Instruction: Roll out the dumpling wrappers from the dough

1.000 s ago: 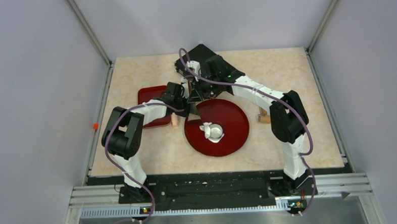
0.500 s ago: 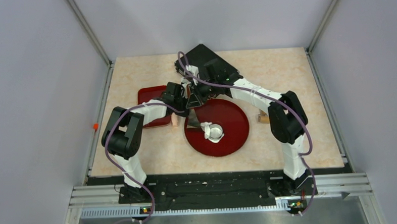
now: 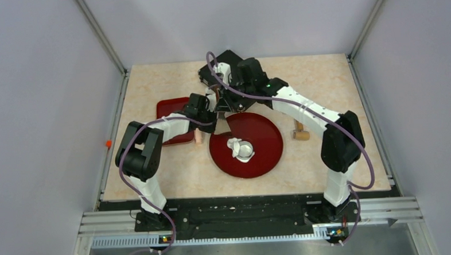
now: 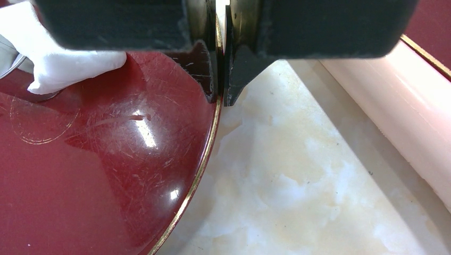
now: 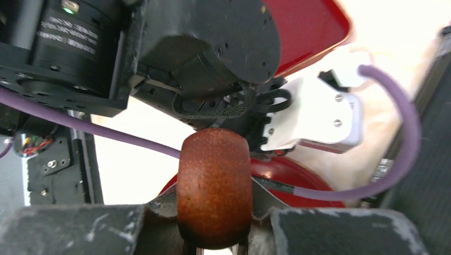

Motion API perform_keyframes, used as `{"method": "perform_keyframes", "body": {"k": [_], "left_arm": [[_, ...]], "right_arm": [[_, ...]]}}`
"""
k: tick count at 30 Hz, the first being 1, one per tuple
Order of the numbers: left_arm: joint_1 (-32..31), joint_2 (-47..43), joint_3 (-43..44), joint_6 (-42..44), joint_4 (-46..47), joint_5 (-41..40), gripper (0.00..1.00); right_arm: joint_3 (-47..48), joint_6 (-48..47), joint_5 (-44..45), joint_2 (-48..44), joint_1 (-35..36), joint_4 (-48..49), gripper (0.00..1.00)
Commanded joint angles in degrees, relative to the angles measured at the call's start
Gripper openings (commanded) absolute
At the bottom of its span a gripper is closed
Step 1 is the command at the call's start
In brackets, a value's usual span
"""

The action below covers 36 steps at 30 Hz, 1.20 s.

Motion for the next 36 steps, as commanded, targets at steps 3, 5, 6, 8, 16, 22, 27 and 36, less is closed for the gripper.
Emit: {"method": "perform_keyframes", "body": {"k": [3,5,6,8,16,22,27,36], "left_arm": [[0.31,-1.9,-0.68,0.37,2.28,-2.79,0.0],[0.32,-1.89,-0.68,0.37,2.3,-2.79,0.0],[0.35,-1.88,-0.68,0.36,2.26,-2.83,0.0],[0.35,-1.92,-0.68,0.33,2.26,-2.8,0.0],[0.44,-2.4,-1.12,0.12,2.69,-2.46,0.0],[0.66,-2.58,-1.19,-0.09,2.76,-2.21,0.0],[0.93,-2.67,-1.36,-0.21,2.87,-1.89,0.0],[1.08,-2.87,-1.51,-0.31,3.13,-1.43,0.0]], "right_arm": [[1.78,-4.06,10.97,-5.96,-1.87,3.41,0.0],[-0.73,-3.73,11.71,-6.0,-2.97,5.89,0.0],[-1.92,-3.45,11.7,-5.83,-3.54,7.2,0.0],[-4.36,-2.37,11.36,-5.2,-4.84,10.26,0.0],[-8.49,0.19,9.85,-2.37,-7.81,17.61,0.0],[-10.12,3.82,8.69,-1.22,-7.87,19.57,0.0],[-11.33,8.06,7.59,0.7,-7.95,19.68,0.0],[-11.02,12.74,3.47,1.58,-7.88,17.43,0.0]]}}
